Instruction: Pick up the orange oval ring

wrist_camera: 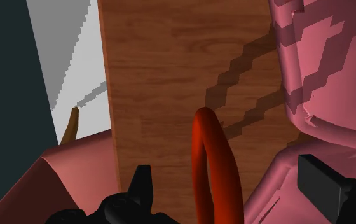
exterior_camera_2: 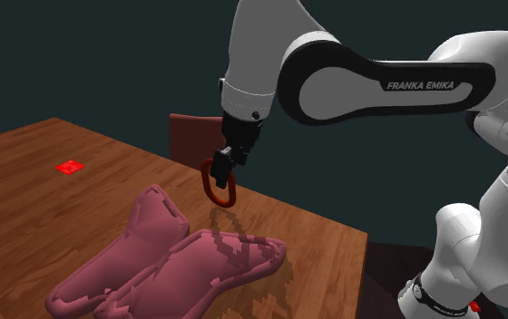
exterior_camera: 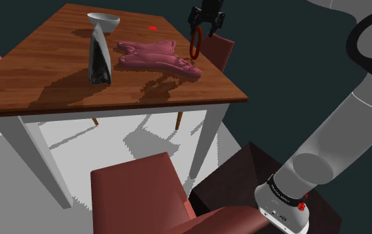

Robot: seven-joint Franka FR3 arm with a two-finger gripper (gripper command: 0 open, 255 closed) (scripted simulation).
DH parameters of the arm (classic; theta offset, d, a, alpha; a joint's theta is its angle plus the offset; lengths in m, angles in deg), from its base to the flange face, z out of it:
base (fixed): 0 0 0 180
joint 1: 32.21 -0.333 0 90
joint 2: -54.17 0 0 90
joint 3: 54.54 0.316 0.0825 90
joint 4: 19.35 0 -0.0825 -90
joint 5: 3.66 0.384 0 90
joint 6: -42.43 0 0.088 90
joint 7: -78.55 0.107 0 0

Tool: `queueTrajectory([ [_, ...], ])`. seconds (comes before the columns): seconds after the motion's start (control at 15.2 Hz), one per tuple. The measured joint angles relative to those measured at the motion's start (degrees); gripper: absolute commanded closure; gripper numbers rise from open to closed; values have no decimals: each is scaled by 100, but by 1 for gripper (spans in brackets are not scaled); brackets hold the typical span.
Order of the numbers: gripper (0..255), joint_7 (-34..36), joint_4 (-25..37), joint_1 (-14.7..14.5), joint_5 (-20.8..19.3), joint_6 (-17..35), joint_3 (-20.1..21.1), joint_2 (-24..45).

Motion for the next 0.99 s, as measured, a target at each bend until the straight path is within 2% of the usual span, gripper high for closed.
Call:
queueTrajectory([
  [0.07, 0, 9, -61, -2, -2, 58, 2, -2],
  [0.13, 255, 16, -115, -4, -2, 93, 4, -21],
  [0.79, 255, 21, -173, -3, -4, 137, 3, -46],
  [0.99, 255, 19, 62, -10, -6, -45, 10, 14],
])
